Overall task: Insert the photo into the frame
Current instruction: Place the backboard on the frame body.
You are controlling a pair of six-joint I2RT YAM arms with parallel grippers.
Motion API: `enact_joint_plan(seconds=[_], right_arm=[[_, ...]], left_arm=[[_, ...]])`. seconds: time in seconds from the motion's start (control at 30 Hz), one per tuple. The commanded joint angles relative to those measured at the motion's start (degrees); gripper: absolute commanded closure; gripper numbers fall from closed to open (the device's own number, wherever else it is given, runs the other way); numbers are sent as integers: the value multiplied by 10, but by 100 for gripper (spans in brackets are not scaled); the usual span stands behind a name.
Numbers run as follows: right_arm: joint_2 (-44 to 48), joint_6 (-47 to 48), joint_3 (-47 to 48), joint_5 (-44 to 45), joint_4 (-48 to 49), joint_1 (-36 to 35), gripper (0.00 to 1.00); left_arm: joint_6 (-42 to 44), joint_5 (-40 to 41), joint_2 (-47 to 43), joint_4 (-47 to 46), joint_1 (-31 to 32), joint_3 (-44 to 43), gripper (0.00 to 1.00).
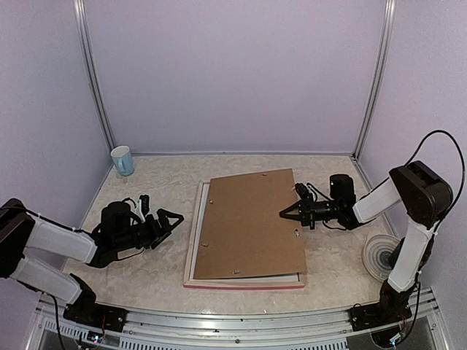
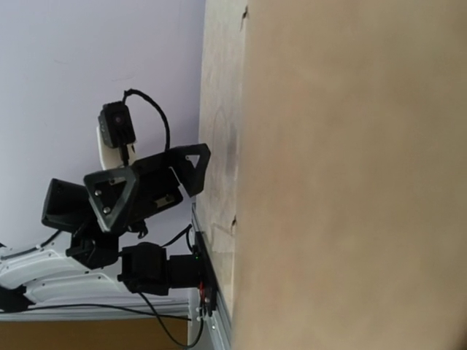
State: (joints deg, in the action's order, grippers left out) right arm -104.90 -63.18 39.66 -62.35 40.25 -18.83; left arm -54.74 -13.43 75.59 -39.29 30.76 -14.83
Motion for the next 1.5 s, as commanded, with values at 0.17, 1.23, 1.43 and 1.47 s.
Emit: enact_joint_plan(seconds=[0.17, 1.23, 1.43, 1.47], right_arm=[[-18, 33, 37, -10, -16, 5, 100], [-21, 27, 38, -41, -31, -2, 100], [-23, 21, 38, -47, -23, -3, 100], [-24, 21, 38, -47, -24, -4, 100]], left_arm=[[10, -3, 53, -50, 12, -9, 2], [-13, -8, 181, -101, 34, -47, 22], [-18, -12, 198, -107, 37, -55, 27], [-18, -12, 201, -108, 38, -55, 28]])
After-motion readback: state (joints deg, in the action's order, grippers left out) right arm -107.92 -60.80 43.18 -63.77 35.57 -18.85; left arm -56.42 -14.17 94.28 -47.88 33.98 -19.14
